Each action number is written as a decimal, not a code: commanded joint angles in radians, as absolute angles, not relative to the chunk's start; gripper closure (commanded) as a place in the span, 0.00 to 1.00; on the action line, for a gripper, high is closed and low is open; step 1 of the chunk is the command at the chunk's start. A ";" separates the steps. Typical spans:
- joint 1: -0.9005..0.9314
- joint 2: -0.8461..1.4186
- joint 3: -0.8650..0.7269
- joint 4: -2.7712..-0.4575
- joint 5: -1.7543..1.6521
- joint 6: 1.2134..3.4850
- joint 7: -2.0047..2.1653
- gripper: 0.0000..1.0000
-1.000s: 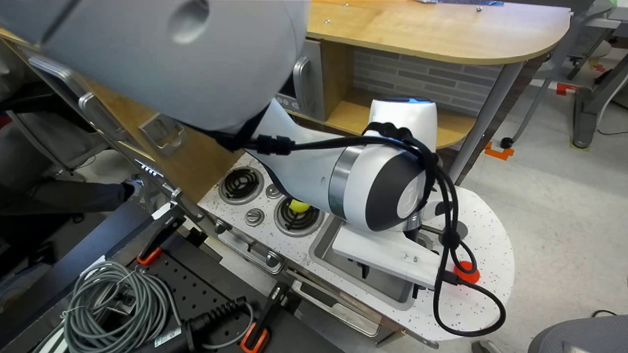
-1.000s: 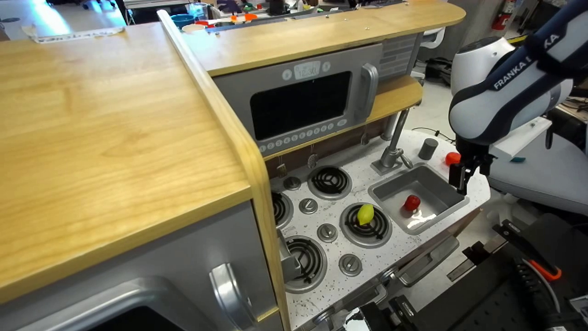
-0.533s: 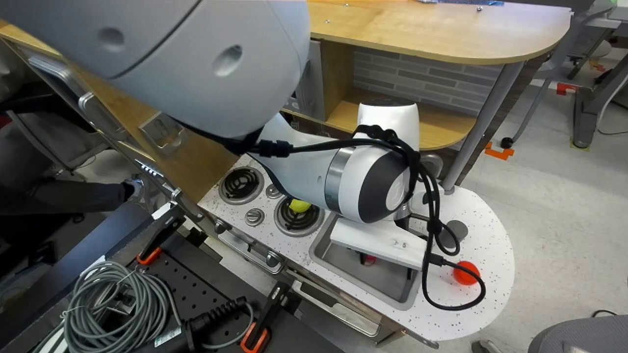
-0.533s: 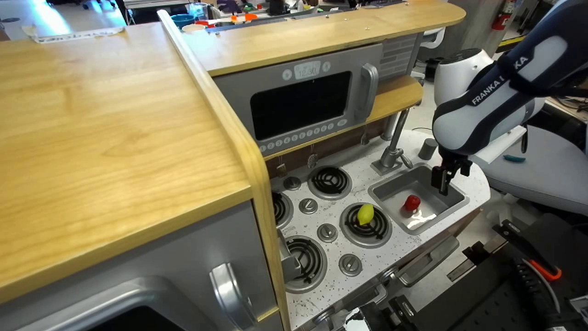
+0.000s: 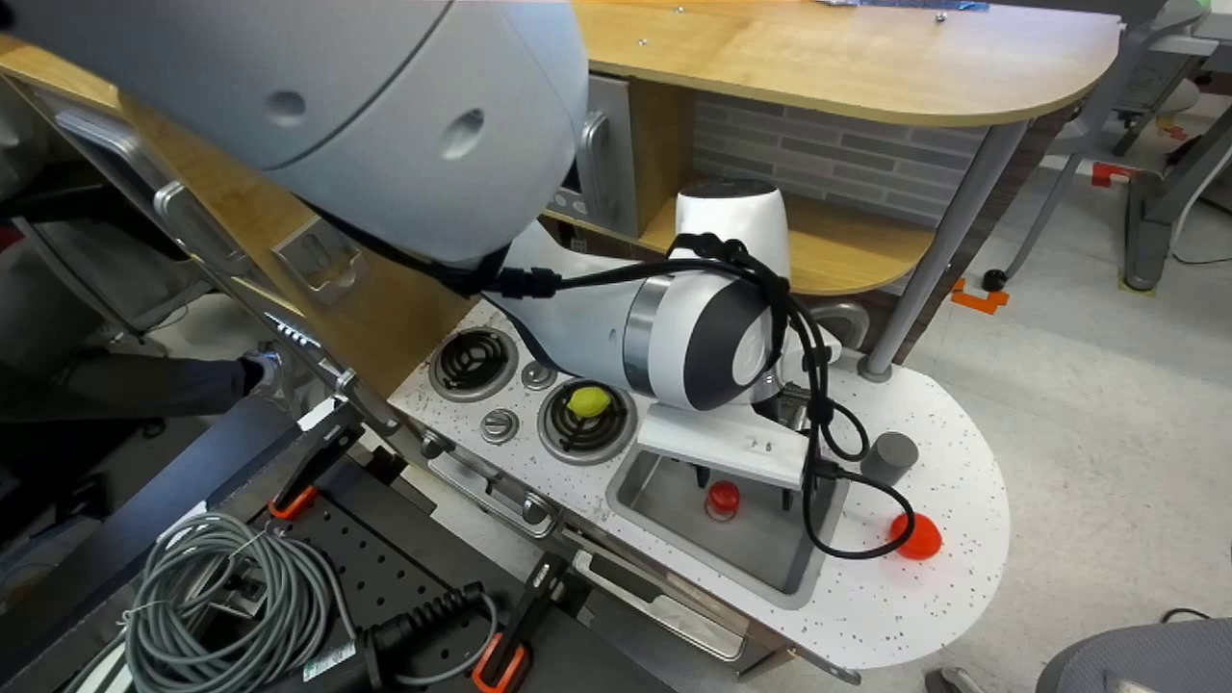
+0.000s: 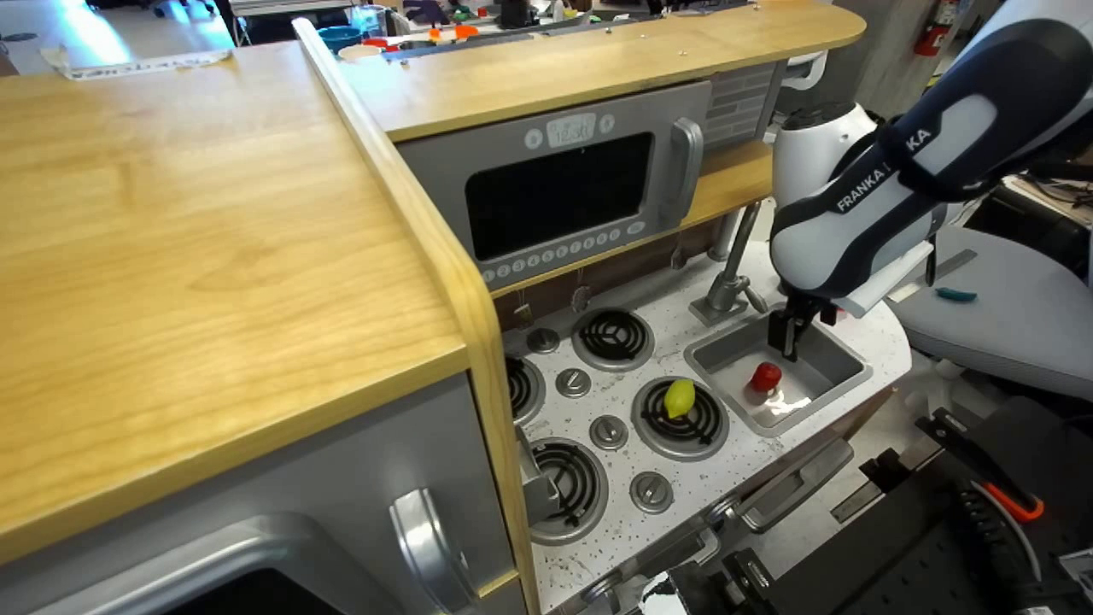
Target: Pick up the red plush toy and put it on the sink countertop
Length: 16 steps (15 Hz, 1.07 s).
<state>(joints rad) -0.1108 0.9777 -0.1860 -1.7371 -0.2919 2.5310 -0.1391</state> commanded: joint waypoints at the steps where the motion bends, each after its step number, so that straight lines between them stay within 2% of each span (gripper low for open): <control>1: -0.107 1.037 -0.194 -1.690 -0.298 2.553 -0.130 0.00; 10: -0.128 1.169 -0.179 -1.637 -0.275 2.676 -0.134 0.00; 16: -0.126 1.225 -0.164 -1.565 -0.264 2.682 -0.143 0.00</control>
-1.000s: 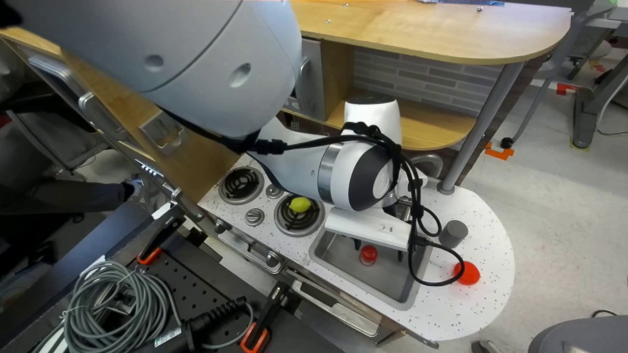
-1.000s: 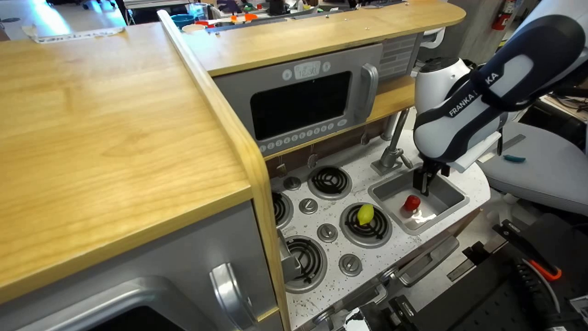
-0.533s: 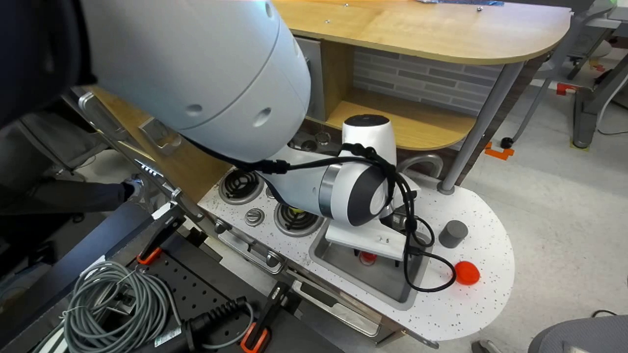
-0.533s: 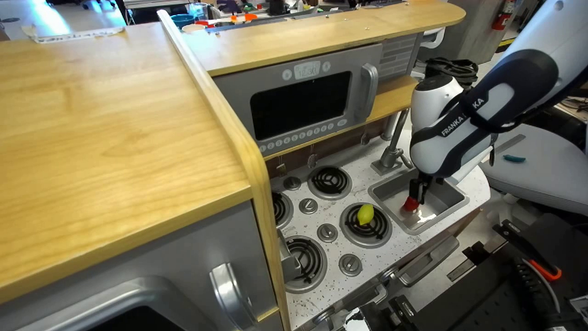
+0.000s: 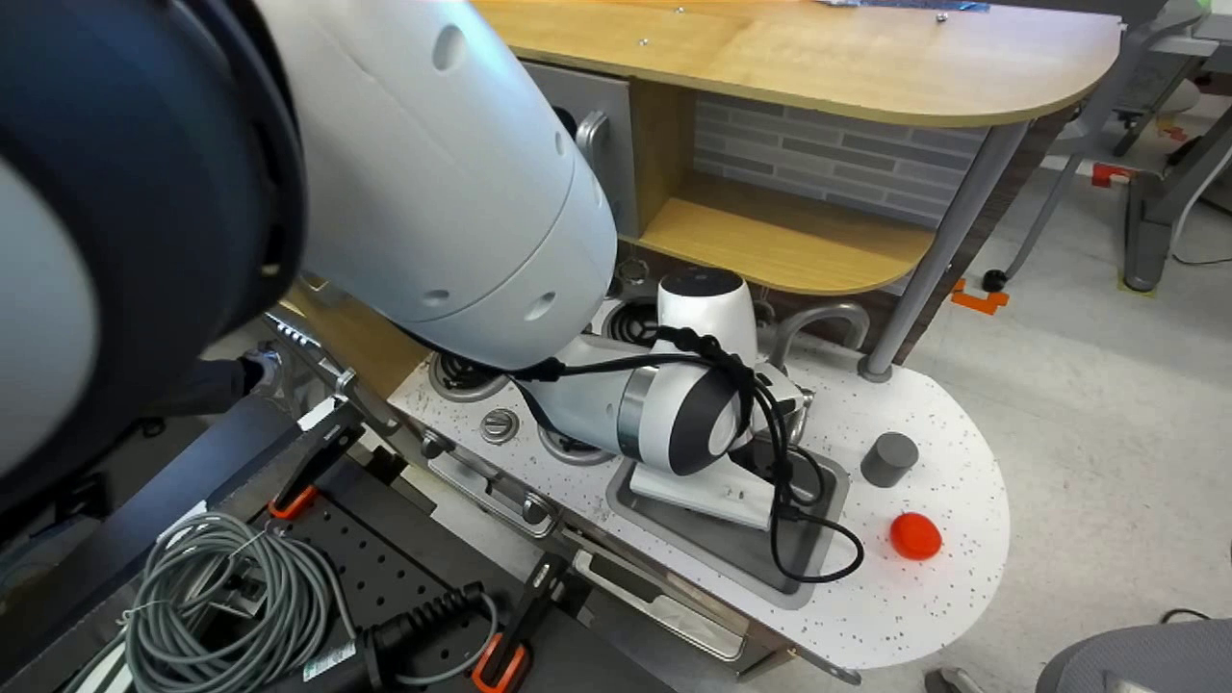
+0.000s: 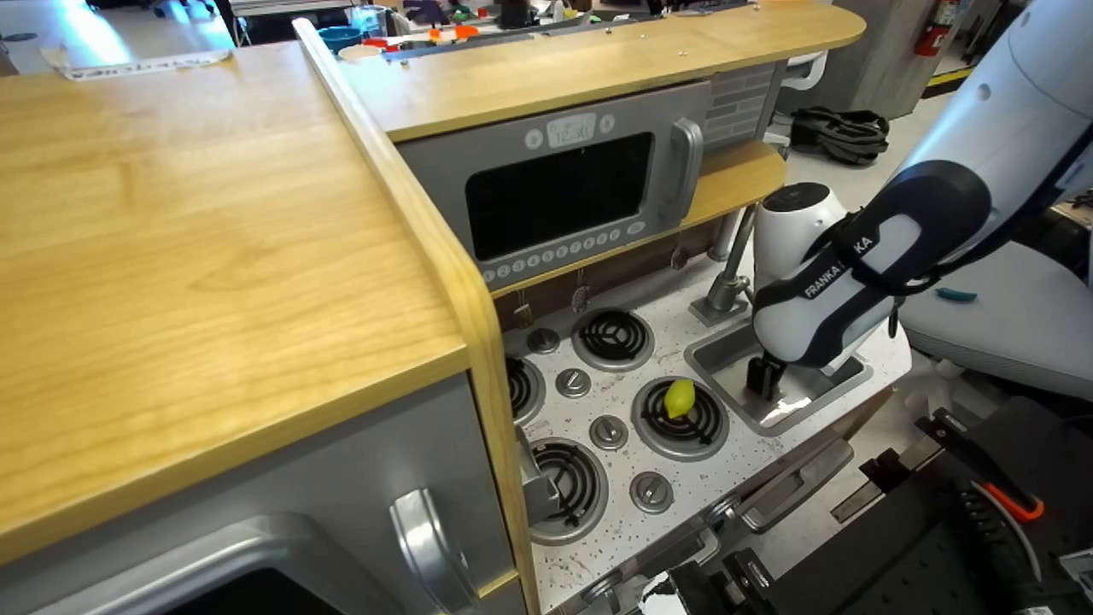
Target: Pick up the red plush toy and put it on the sink countertop
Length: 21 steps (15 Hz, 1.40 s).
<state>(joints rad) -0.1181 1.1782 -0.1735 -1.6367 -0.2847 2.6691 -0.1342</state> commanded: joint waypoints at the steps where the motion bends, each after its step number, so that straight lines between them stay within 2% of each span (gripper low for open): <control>1: -0.125 1.236 -0.162 -1.544 -0.262 2.681 -0.141 0.00; 5: -0.120 1.275 -0.168 -1.478 -0.260 2.662 -0.133 0.00; 6: -0.117 1.284 -0.171 -1.465 -0.260 2.655 -0.129 0.25; 7: -0.115 1.293 -0.174 -1.454 -0.259 2.648 -0.123 0.26; 8: -0.113 1.299 -0.175 -1.446 -0.258 2.640 -0.119 0.32; 11: -0.115 1.303 -0.172 -1.444 -0.256 2.634 -0.114 0.58; 15: -0.124 1.286 -0.172 -1.462 -0.247 2.619 -0.107 0.84; 21: -0.163 1.172 -0.157 -1.572 -0.184 2.591 -0.115 0.84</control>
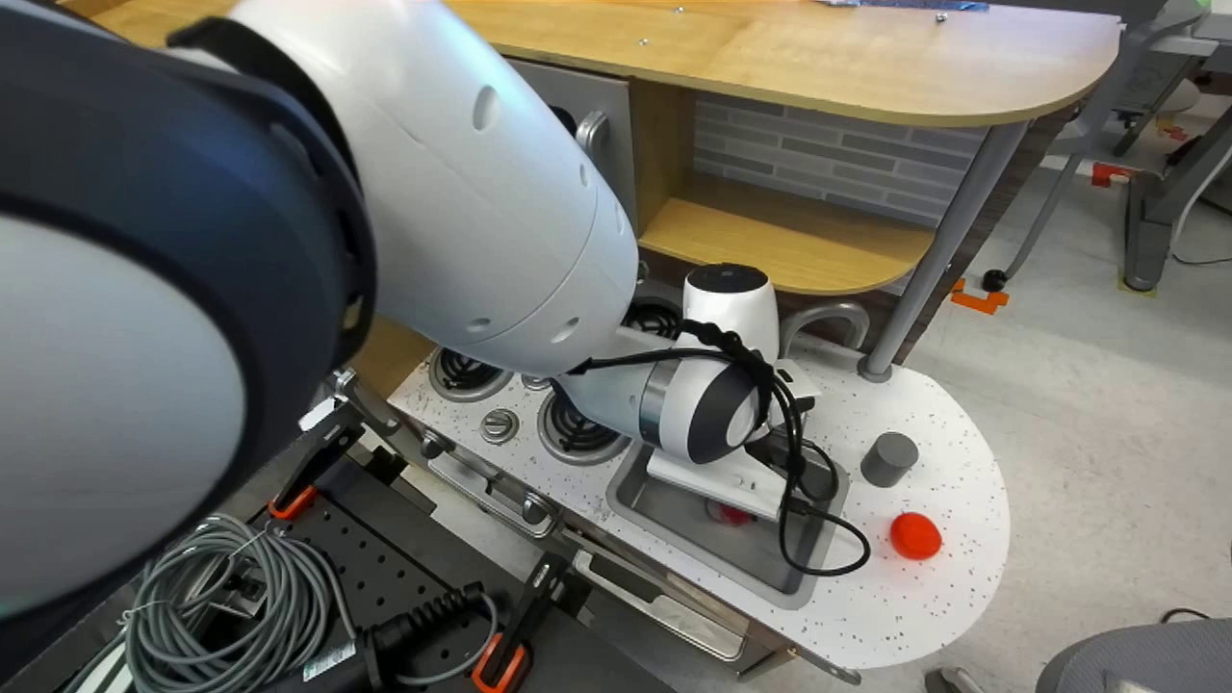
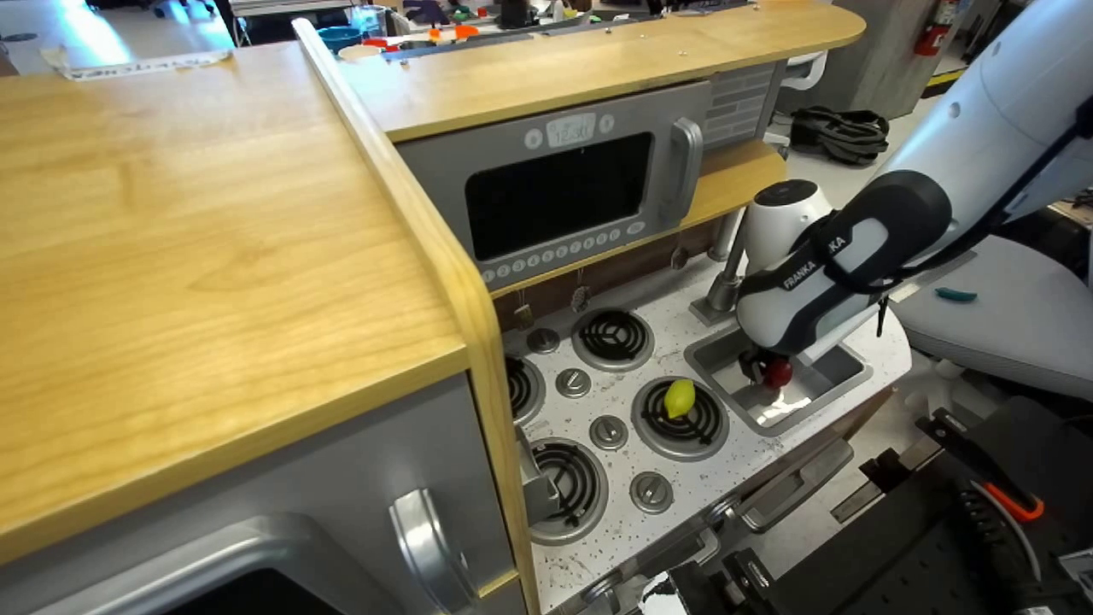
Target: Pick up the red plush toy and put it on the sink countertop
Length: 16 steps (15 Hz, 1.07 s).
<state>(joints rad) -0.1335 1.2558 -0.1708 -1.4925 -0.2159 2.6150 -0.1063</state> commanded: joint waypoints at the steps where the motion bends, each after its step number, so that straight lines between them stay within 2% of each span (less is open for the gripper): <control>1: -0.171 1.159 -0.156 -1.587 -0.173 2.600 -0.113 0.84; 9: -0.261 0.972 -0.128 -1.787 -0.076 2.640 -0.120 0.84; 16: -0.333 0.935 -0.158 -1.692 0.004 2.539 -0.080 0.84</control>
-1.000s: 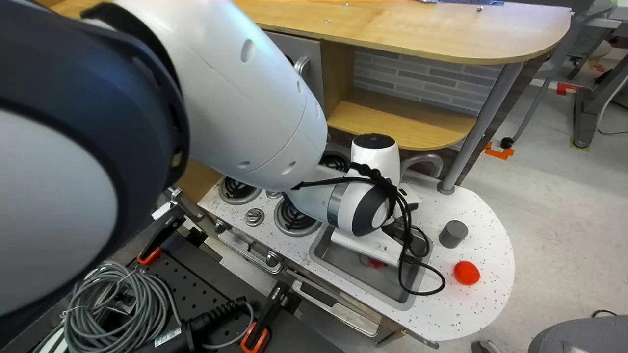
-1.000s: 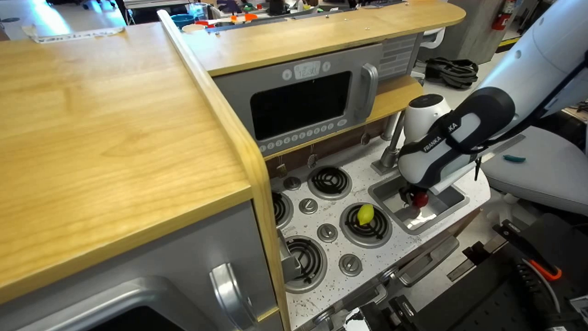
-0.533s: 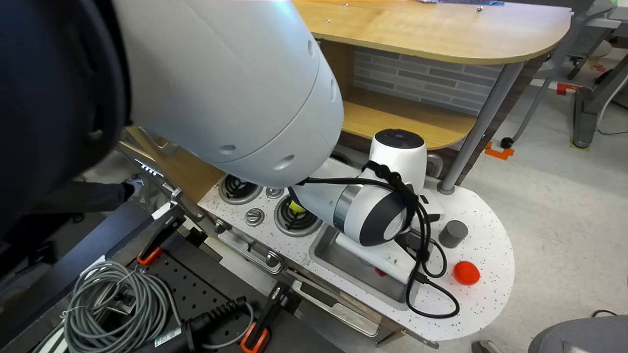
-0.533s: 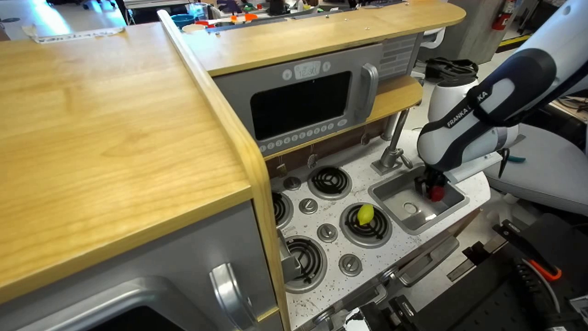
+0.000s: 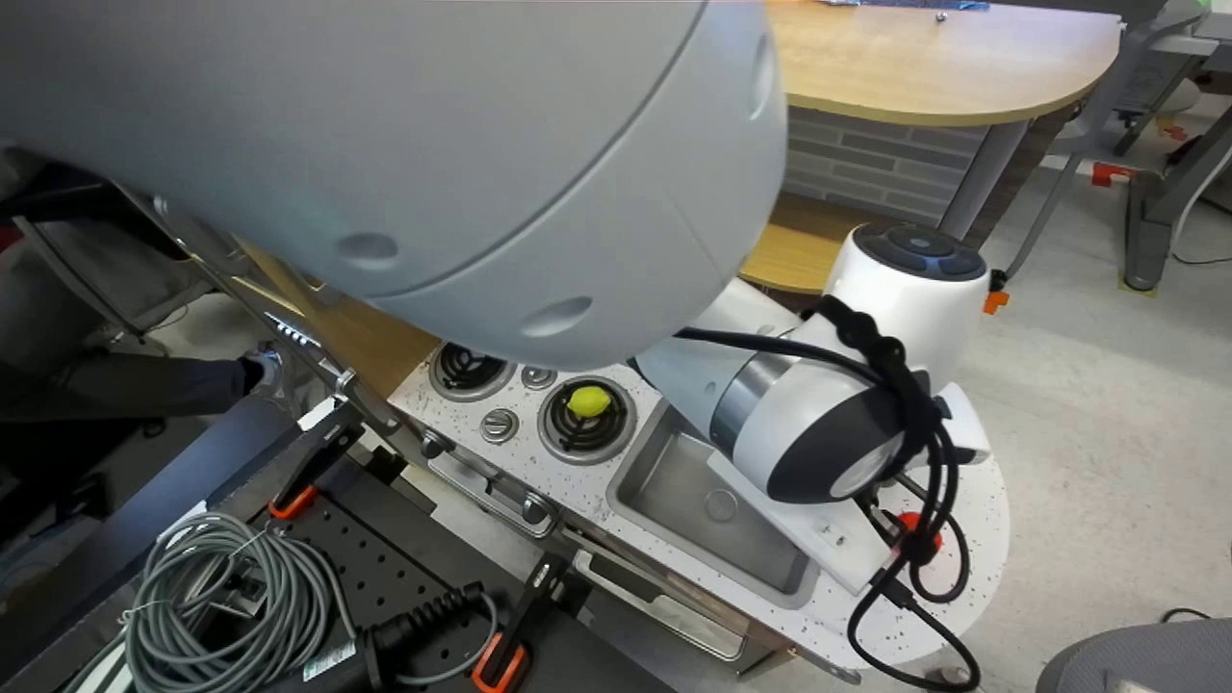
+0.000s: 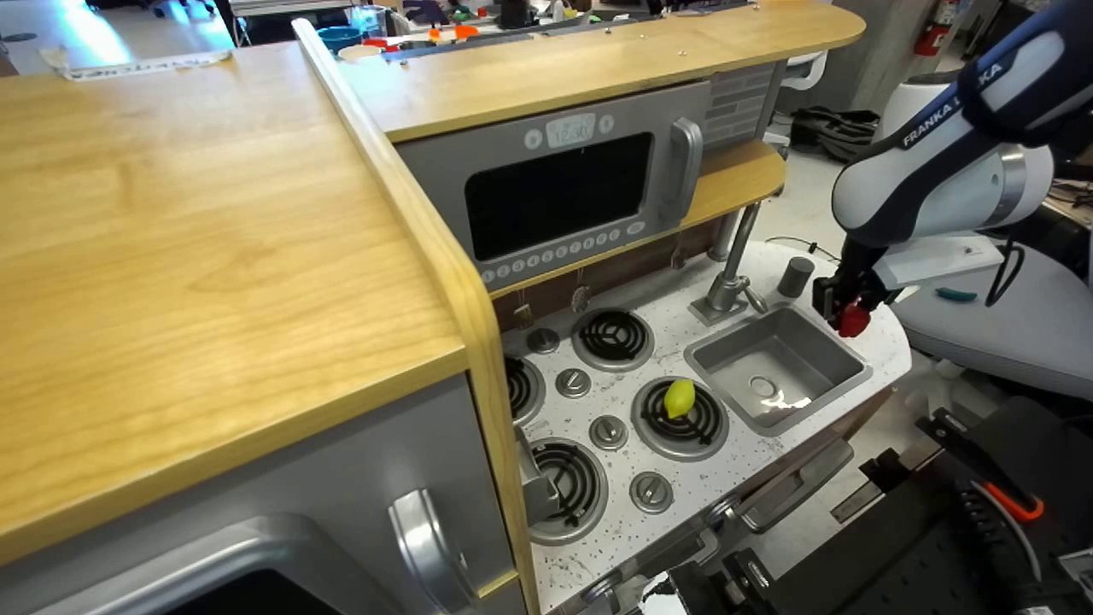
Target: Pick up the red plush toy and put it on the sink countertop
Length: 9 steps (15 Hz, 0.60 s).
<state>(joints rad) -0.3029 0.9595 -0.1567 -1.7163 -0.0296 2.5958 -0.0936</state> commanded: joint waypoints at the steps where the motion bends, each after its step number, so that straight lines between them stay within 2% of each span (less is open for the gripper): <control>1: -0.337 0.939 -0.168 -1.677 0.000 2.522 -0.074 0.84; 9: -0.379 1.009 -0.221 -1.561 -0.012 2.463 -0.043 0.84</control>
